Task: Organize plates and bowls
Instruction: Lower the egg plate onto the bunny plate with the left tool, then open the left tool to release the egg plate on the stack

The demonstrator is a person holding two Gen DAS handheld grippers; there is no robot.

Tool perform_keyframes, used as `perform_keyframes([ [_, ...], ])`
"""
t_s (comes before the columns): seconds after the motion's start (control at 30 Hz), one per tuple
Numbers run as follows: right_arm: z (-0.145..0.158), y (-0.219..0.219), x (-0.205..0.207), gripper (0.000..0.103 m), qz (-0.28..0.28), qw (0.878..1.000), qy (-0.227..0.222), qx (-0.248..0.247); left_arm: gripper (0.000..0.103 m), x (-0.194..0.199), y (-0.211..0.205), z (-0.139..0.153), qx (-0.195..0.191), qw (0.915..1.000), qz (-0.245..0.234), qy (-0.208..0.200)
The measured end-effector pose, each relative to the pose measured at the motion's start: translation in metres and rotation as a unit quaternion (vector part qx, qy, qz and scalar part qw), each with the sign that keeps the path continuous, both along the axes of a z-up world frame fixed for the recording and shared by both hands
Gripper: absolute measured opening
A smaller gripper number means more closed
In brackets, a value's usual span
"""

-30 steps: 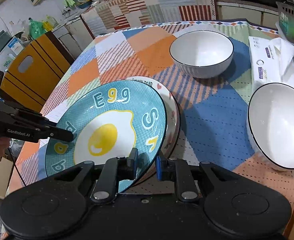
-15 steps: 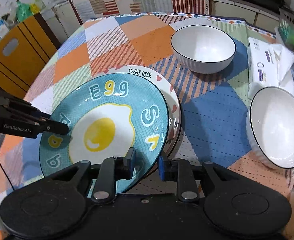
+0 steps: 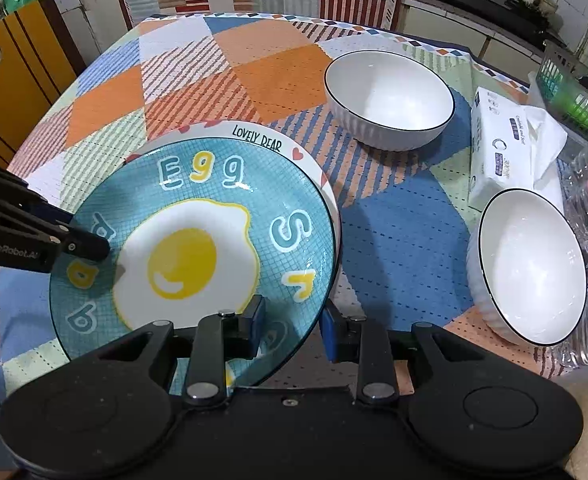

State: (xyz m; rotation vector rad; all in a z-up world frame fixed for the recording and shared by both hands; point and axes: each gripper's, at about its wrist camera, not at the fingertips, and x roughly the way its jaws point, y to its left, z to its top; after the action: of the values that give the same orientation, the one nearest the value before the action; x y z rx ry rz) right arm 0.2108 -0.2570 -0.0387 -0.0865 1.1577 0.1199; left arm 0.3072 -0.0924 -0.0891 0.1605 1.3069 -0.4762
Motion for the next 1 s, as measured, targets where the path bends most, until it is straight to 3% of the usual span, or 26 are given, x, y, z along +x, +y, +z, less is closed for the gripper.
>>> perform_keyframes([
  [0.17, -0.001, 0.016, 0.004, 0.038, 0.016, 0.998, -0.006, -0.059, 0.028, -0.006, 0.001, 0.0, -0.001, 0.9998, -0.009, -0.019],
  [0.3, -0.006, 0.017, 0.008, 0.038, 0.014, 0.997, -0.01, -0.071, 0.028, -0.011, -0.002, 0.002, 0.01, 0.999, -0.016, -0.039],
  [0.53, -0.006, 0.016, 0.009, 0.036, 0.006, 0.997, -0.024, -0.074, 0.026, -0.016, -0.002, 0.01, 0.012, 0.9988, -0.023, -0.04],
  [0.8, 0.034, 0.014, -0.016, 0.036, 0.009, 0.997, -0.055, -0.052, 0.027, -0.043, -0.001, 0.047, -0.004, 0.9983, -0.039, -0.043],
  [0.93, 0.058, 0.013, -0.035, 0.036, 0.009, 0.997, -0.07, -0.043, 0.031, -0.065, -0.002, 0.07, -0.016, 0.9969, -0.056, -0.053],
  [1.0, 0.07, 0.012, -0.048, 0.036, 0.011, 0.996, -0.079, -0.035, 0.038, -0.077, -0.004, 0.081, -0.017, 0.9956, -0.068, -0.063],
])
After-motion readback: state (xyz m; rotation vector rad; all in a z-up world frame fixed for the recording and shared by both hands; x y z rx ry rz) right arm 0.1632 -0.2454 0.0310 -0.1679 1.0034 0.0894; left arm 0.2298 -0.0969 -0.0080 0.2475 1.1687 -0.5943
